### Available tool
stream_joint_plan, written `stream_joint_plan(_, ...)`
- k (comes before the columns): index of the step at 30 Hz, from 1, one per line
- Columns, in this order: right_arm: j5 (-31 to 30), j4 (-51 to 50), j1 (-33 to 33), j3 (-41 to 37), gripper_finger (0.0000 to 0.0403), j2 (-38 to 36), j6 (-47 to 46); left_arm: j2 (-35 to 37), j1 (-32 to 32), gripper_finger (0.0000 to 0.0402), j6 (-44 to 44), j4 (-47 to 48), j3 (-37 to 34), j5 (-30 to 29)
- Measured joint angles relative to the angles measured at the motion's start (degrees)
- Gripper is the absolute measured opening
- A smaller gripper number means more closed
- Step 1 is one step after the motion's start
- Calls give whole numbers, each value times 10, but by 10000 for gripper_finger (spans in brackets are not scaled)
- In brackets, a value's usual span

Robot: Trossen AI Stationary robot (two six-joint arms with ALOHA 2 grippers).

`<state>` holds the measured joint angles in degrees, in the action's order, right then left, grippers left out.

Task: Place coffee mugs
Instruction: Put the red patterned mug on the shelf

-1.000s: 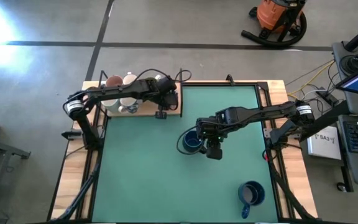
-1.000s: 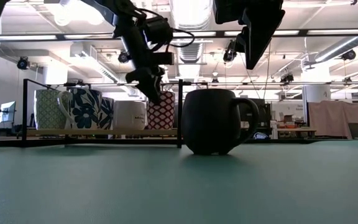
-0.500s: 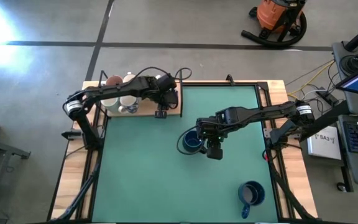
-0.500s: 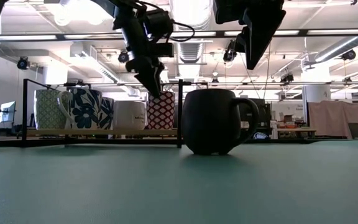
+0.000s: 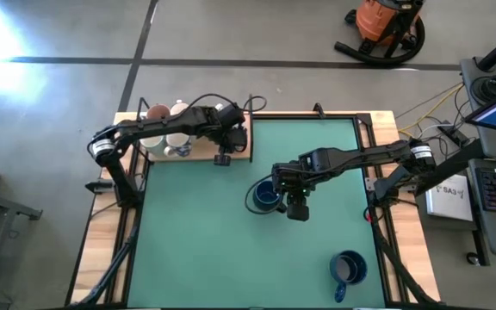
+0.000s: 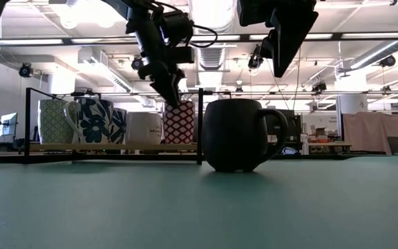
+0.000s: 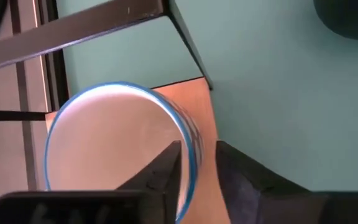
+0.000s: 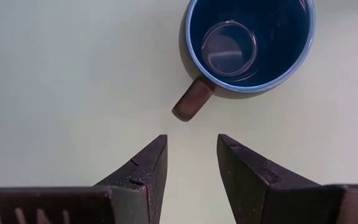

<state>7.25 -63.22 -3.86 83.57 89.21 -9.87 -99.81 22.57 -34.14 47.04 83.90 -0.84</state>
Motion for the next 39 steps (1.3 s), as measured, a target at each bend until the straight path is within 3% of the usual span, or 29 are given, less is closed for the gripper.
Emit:
stream_joint_plan(7,0,0,0,0,128,0,-1,0,8,8,-16,-6,-1,3)
stream_joint_plan(39,-14,0,3,0,128,0,-1,-7,92,14,-104,-82,-1,0)
